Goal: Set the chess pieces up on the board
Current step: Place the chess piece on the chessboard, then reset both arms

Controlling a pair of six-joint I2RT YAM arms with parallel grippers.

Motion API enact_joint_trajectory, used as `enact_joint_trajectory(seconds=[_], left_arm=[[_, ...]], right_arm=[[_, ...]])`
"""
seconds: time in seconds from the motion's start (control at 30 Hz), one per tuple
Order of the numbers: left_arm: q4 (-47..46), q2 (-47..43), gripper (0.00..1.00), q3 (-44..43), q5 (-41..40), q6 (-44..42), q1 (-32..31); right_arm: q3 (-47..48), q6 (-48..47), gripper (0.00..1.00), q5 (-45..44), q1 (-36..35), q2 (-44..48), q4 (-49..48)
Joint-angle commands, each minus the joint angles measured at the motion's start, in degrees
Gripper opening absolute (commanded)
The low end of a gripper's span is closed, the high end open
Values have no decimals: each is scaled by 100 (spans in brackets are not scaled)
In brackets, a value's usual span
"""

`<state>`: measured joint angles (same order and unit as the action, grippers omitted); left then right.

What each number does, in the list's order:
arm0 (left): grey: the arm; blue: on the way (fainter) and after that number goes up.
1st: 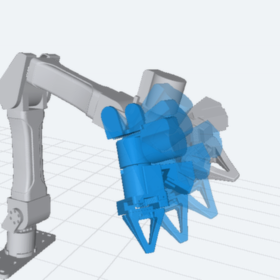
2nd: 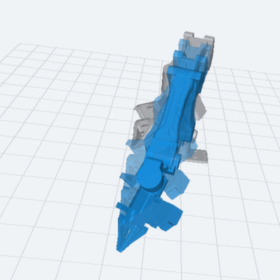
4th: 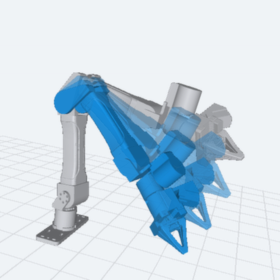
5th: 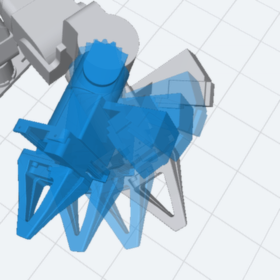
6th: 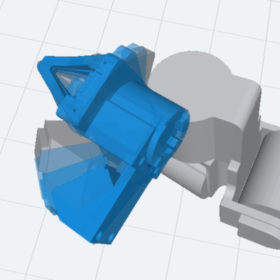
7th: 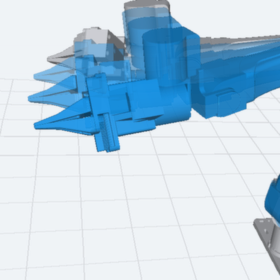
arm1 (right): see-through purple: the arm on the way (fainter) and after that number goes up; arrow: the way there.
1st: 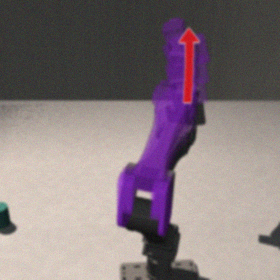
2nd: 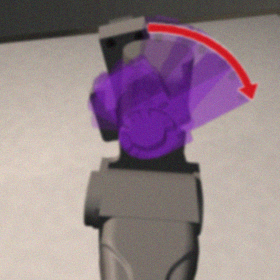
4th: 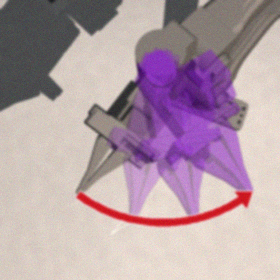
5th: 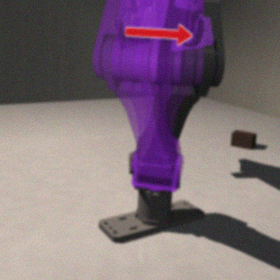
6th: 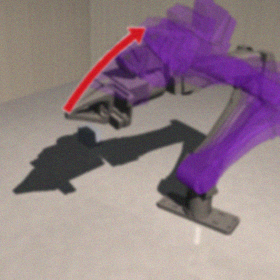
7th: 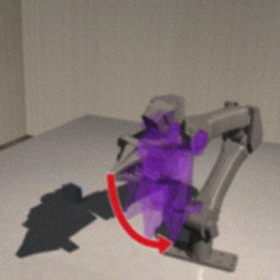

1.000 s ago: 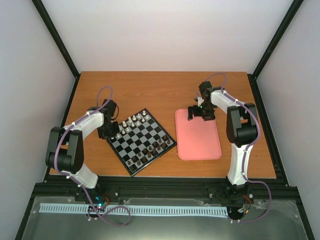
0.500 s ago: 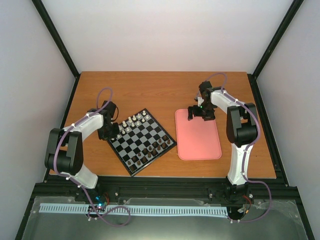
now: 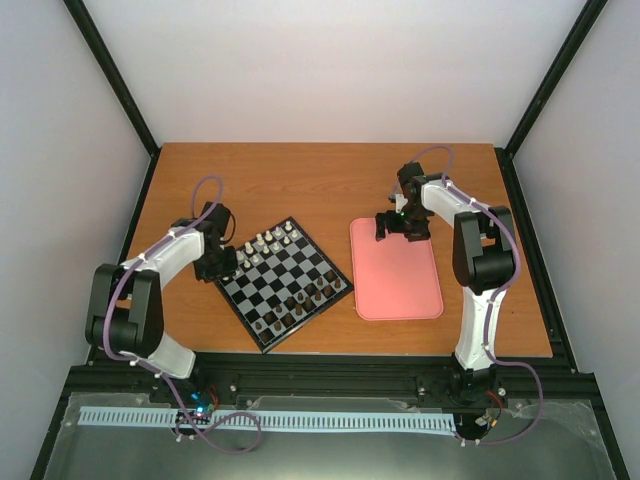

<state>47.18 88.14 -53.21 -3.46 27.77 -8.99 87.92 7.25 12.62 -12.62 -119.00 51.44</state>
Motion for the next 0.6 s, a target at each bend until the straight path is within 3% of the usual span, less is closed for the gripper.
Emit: enact_joint_trajectory(seconds=[0.0, 0.17, 0.23, 0.3, 0.37, 0.57], left_arm=[[241, -278, 35, -178, -70, -55, 56], [722, -724, 42, -542, -168, -100, 56], [964, -1003, 51, -757, -198, -107, 56], [1309, -1216, 68, -1053, -220, -136, 56], [1562, -1353, 97, -1396, -270, -194, 56], [1646, -1382, 100, -2300, -89, -296, 56]], right_arm=[[-68, -31, 100, 16, -65, 3, 6], [-81, 34, 100, -6, -84, 102, 7], [-99, 70, 100, -34, -91, 149, 6], [-95, 131, 100, -54, -91, 193, 21], [-95, 177, 100, -77, -91, 251, 44], [4, 232, 100, -184, -391, 652, 45]])
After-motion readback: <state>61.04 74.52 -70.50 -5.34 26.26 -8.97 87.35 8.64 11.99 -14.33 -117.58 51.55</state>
